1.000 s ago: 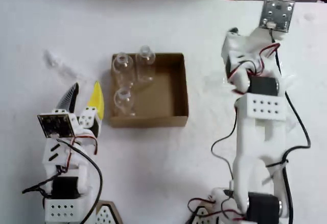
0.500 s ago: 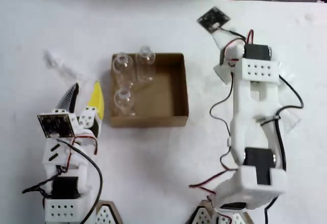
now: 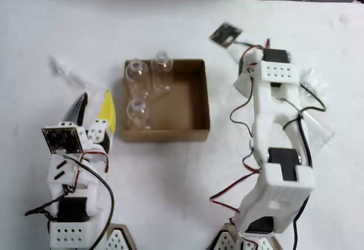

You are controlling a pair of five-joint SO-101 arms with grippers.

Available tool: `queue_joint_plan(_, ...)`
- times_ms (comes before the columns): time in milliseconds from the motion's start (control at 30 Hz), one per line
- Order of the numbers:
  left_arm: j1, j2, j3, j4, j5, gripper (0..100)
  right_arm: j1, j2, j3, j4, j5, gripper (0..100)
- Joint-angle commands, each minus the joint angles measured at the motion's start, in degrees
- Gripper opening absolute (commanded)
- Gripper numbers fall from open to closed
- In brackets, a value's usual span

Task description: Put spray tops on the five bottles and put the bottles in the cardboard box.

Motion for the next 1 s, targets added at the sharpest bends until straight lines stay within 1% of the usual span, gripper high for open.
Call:
queue_joint_plan(0, 0.4, -0.5, -0.2, -1.2, 0.5, 18, -1.5, 2.2, -3.3, -0.7, 3.9, 16.6)
queue_joint_plan(333, 0.4, -0.5, -0.2, -1.2, 0.5, 18, -1.5, 9.6, -11.4, -0.9, 4.3, 16.6)
queue_joint_plan(367, 0.4, -0.5, -0.2, -1.2, 0.5, 18, -1.5, 10.2, -12.1, -1.0, 5.1, 16.6)
queue_joint_plan(467, 0.4, -0.5, -0.2, -1.2, 0.5, 18, -1.2, 12.8, -13.3, -0.6, 11.1, 16.6)
queue_joint_plan(533, 0.4, -0.5, -0.2, -1.2, 0.5, 18, -1.0, 14.3, -13.6, 0.2, 13.1, 16.6)
queue_joint_plan(800, 0.4, -0.5, -0.2, -1.2, 0.5, 18, -0.9, 16.8, -13.7, 0.2, 17.3, 16.5)
queue_joint_plan(967, 0.4, -0.5, -0.2, -1.2, 0.5, 18, -0.8, 15.8, -14.7, 0.6, 17.6, 16.6)
